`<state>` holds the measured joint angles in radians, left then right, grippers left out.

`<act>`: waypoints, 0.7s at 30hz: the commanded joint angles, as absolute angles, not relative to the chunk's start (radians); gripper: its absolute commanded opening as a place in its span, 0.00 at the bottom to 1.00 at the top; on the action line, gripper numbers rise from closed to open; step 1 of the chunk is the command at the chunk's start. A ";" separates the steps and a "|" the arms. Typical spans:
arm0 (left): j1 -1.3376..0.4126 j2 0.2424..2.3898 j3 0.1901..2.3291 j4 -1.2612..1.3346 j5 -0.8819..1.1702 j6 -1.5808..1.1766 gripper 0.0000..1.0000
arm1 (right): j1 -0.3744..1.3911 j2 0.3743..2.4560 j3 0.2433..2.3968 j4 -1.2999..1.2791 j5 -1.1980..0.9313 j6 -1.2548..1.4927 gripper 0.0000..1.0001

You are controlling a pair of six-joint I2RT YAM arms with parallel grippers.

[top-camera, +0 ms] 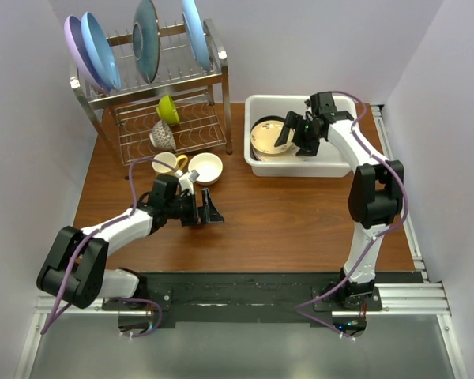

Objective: Place the plates into the plastic bin on the countertop
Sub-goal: Place the plate in the plastic bin, then reset both arms

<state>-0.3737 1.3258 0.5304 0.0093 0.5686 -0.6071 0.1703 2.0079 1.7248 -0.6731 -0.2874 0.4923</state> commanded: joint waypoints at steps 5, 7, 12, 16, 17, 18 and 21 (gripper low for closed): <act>-0.376 1.290 0.549 0.038 0.595 -0.575 1.00 | 0.175 1.847 1.707 -0.672 -0.258 0.445 0.97; -0.376 1.287 0.551 0.037 0.595 -0.575 1.00 | 0.175 1.812 1.704 -0.670 -0.247 0.443 0.98; -0.376 1.285 0.561 0.026 0.591 -0.574 1.00 | 0.173 1.740 1.703 -0.670 -0.224 0.436 0.99; -0.376 1.285 0.580 0.015 0.580 -0.569 1.00 | 0.175 1.675 1.698 -0.675 -0.212 0.431 0.99; -0.376 1.284 0.581 0.015 0.577 -0.571 1.00 | 0.173 1.663 1.687 -0.676 -0.209 0.430 0.99; -0.376 1.287 0.592 0.005 0.563 -0.571 1.00 | 0.175 1.651 1.683 -0.676 -0.206 0.430 0.99; -0.376 1.289 0.617 -0.039 0.536 -0.561 1.00 | 0.173 1.600 1.643 -0.666 -0.198 0.431 0.99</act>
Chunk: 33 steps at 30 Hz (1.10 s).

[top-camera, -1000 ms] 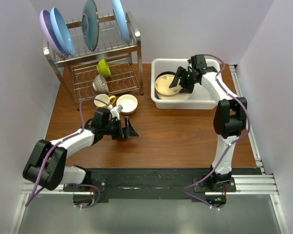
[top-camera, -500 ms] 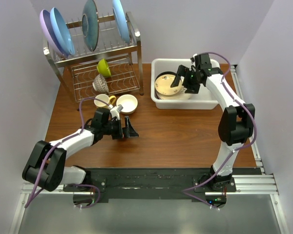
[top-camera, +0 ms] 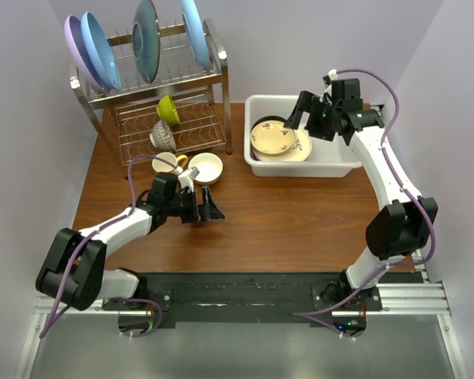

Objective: Place the plates into the plastic bin on the countertop
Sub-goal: Reset both arms

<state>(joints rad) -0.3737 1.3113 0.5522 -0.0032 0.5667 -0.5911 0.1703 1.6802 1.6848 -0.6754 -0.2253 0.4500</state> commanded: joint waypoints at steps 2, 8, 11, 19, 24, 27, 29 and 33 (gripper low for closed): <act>-0.377 1.287 0.633 -0.064 0.516 -0.545 1.00 | 0.173 1.557 1.605 -0.652 -0.189 0.434 0.99; -0.377 1.253 0.710 -0.164 0.414 -0.482 1.00 | 0.175 1.453 1.500 -0.620 -0.178 0.440 0.99; -0.377 1.239 0.747 -0.213 0.371 -0.457 1.00 | 0.173 1.398 1.439 -0.601 -0.173 0.454 0.99; -0.396 1.216 0.847 -0.319 0.227 -0.364 1.00 | 0.175 1.246 1.264 -0.558 -0.149 0.472 0.99; -0.405 1.181 0.868 -0.350 0.166 -0.337 1.00 | 0.175 1.186 1.174 -0.555 -0.135 0.471 0.99; -0.408 1.161 0.870 -0.354 0.137 -0.334 1.00 | 0.173 1.148 1.134 -0.557 -0.126 0.469 0.99; -0.410 1.152 0.871 -0.367 0.121 -0.331 1.00 | 0.175 1.122 1.111 -0.557 -0.121 0.465 0.99; -0.413 1.141 0.885 -0.394 0.069 -0.322 1.00 | 0.173 1.083 1.074 -0.557 -0.118 0.465 0.98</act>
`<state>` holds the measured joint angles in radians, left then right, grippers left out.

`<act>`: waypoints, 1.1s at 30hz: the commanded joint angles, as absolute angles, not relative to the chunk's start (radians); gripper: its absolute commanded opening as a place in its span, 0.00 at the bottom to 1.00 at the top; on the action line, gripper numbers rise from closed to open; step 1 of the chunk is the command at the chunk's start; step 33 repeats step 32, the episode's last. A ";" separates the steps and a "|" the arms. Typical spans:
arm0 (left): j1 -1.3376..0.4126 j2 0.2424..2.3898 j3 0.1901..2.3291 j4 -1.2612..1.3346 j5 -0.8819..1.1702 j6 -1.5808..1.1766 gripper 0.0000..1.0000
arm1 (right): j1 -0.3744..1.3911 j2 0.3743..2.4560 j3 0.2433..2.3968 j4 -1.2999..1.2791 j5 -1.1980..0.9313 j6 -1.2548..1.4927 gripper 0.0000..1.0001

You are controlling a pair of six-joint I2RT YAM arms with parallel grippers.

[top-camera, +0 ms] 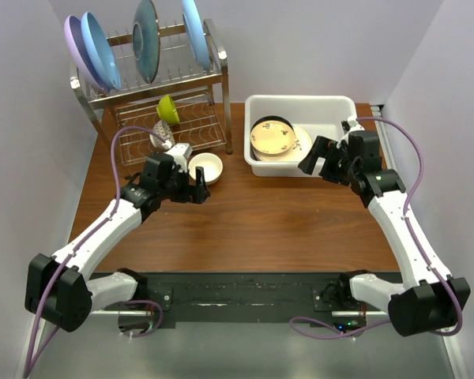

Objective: Place the plates into the plastic bin on the countertop
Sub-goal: Reset both arms

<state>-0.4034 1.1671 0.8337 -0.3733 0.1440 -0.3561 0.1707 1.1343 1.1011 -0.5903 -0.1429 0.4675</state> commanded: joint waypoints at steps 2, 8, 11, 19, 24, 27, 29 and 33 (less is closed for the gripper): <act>-0.413 1.138 0.887 -0.405 0.060 -0.310 1.00 | 0.175 1.068 1.048 -0.555 -0.121 0.465 0.99; -0.414 1.120 0.896 -0.425 0.008 -0.299 1.00 | 0.178 0.994 0.973 -0.581 -0.094 0.440 0.99; -0.414 1.115 0.896 -0.431 0.003 -0.296 1.00 | 0.178 0.945 0.922 -0.604 -0.072 0.436 0.99; -0.416 1.100 0.894 -0.420 0.003 -0.290 1.00 | 0.178 0.828 0.827 -0.664 -0.031 0.419 0.99; -0.417 1.101 0.896 -0.420 0.002 -0.284 1.00 | 0.179 0.795 0.789 -0.666 -0.020 0.425 0.99; -0.416 1.101 0.884 -0.410 0.027 -0.276 1.00 | 0.178 0.781 0.758 -0.638 -0.020 0.440 0.99; -0.416 1.098 0.871 -0.396 0.046 -0.275 1.00 | 0.179 0.773 0.741 -0.626 -0.017 0.439 0.99; -0.416 1.089 0.847 -0.361 0.052 -0.284 1.00 | 0.179 0.753 0.717 -0.589 0.018 0.428 0.99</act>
